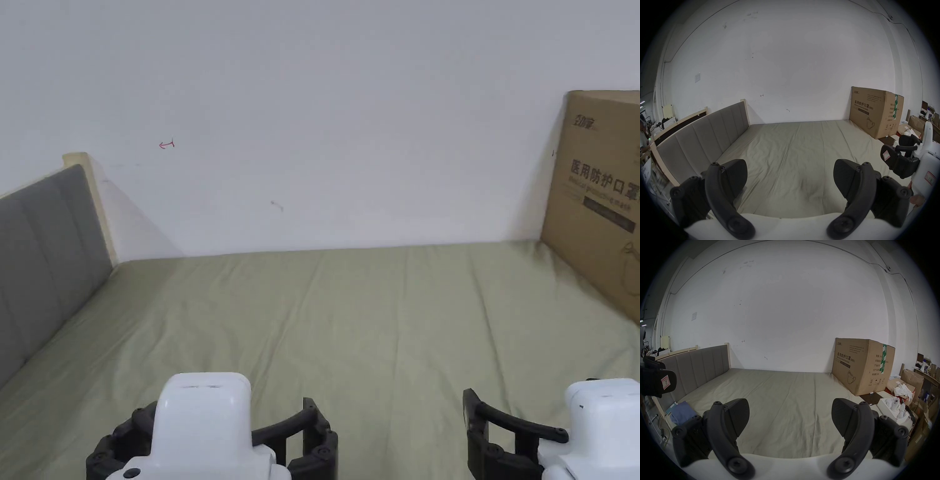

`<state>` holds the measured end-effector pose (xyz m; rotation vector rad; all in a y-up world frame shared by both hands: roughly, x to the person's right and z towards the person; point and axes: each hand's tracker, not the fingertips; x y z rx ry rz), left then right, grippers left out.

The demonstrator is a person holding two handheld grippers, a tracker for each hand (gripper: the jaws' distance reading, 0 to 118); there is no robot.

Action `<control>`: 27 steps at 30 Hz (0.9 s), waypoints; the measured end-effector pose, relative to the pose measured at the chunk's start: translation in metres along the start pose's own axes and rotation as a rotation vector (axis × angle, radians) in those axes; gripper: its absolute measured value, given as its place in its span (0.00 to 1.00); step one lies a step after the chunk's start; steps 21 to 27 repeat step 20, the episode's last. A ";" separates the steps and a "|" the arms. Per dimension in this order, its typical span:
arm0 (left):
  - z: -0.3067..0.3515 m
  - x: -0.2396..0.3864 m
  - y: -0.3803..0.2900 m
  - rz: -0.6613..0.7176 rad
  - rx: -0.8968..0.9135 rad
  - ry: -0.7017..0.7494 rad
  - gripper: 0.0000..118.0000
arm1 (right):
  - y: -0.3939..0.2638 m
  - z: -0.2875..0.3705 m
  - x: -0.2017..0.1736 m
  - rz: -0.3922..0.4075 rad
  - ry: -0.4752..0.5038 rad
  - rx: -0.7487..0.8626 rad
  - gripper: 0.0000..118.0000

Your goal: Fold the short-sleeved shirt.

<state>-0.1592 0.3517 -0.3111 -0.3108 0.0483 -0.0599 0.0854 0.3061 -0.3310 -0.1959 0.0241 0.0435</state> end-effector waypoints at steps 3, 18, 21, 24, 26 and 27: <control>-0.002 0.000 0.001 0.012 -0.015 0.000 0.94 | 0.000 0.000 0.000 -0.006 0.000 -0.001 0.90; -0.004 0.001 0.000 0.013 -0.027 0.008 0.94 | 0.000 -0.002 -0.002 0.007 0.005 -0.003 0.90; -0.004 0.001 0.000 0.014 -0.029 0.010 0.94 | -0.001 -0.002 -0.002 0.009 0.005 -0.004 0.90; -0.004 0.001 0.000 0.014 -0.029 0.010 0.94 | -0.001 -0.002 -0.002 0.009 0.005 -0.004 0.90; -0.004 0.001 0.000 0.014 -0.029 0.010 0.94 | -0.001 -0.002 -0.002 0.009 0.005 -0.004 0.90; -0.004 0.001 0.000 0.014 -0.029 0.010 0.94 | -0.001 -0.002 -0.002 0.009 0.005 -0.004 0.90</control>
